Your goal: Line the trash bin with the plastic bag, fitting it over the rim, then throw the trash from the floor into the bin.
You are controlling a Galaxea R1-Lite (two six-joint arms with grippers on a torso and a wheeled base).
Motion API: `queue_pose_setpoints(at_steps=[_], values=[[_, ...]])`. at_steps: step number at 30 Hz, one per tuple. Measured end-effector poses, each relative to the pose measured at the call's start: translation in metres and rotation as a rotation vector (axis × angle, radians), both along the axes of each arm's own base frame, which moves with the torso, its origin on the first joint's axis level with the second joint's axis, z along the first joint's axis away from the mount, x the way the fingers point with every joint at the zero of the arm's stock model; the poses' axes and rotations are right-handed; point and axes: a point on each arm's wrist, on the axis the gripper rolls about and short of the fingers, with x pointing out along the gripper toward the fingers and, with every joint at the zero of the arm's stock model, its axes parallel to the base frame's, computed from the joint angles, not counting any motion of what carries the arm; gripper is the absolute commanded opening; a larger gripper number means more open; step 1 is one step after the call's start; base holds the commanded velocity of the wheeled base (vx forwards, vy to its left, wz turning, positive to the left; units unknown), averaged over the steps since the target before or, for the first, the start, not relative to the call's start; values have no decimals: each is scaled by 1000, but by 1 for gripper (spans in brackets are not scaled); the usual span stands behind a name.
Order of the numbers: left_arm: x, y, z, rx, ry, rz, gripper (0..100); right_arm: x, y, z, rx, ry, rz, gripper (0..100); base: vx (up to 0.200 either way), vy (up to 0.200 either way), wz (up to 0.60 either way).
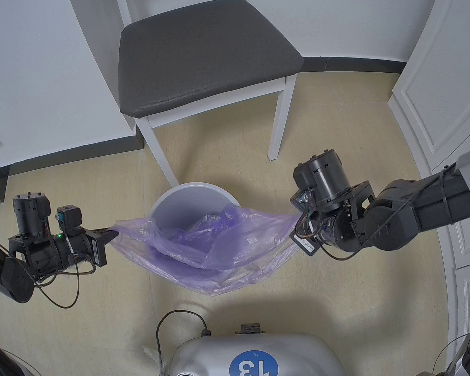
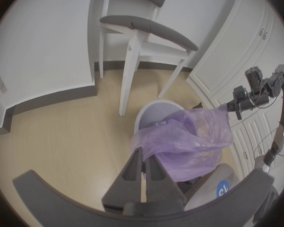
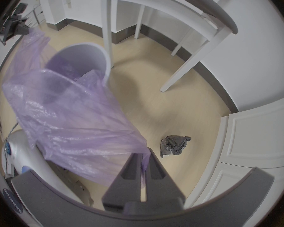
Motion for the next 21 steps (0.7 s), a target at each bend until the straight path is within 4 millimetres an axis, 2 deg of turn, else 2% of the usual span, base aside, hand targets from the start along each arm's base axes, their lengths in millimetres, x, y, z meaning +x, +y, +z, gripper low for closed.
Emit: queue_pose_setpoints(at_steps=[12, 21], values=[[-27, -1, 11, 61, 61, -96, 0, -30, -8, 7, -86, 85, 45, 0, 0, 0, 0], [-37, -1, 18, 96, 38, -138, 0, -48, -14, 12, -118, 119, 67, 0, 0, 0, 0]])
